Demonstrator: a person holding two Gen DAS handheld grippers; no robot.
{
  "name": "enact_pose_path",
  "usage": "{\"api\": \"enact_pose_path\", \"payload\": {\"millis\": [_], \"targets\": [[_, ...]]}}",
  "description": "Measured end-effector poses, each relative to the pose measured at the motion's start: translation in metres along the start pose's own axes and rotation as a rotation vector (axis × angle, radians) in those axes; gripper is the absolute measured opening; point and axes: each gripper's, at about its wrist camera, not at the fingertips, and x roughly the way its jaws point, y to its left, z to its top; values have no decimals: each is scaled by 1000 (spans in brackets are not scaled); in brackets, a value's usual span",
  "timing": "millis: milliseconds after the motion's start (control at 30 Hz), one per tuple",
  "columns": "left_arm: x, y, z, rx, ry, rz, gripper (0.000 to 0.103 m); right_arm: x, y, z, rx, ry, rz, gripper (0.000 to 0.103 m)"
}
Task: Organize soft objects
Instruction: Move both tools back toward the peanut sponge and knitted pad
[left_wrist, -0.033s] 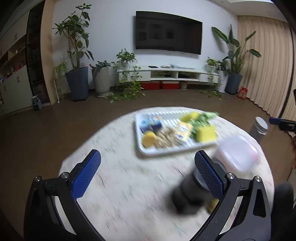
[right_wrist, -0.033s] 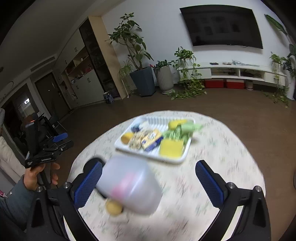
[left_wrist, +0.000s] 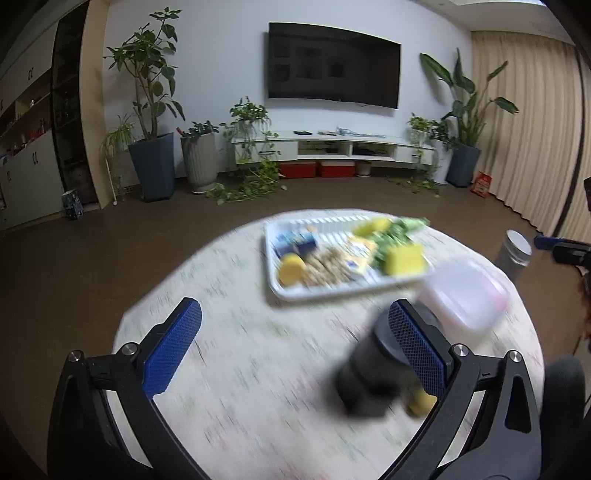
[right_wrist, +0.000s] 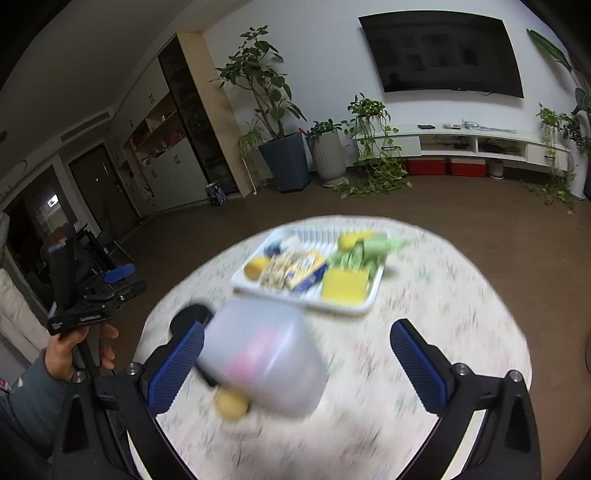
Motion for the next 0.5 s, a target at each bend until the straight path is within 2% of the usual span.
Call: {"api": "enact_pose_path", "payload": {"millis": [233, 333, 500], "targets": [[-26, -42, -78, -49, 81, -27, 103, 7, 45, -88, -13, 52, -87, 103], [-33, -55, -97, -77, 85, -28, 103, 19, 58, -114, -1, 75, -108, 103], [-38, -74, -114, -40, 92, 17, 103, 41, 78, -137, -24, 111, -135, 103]]}}
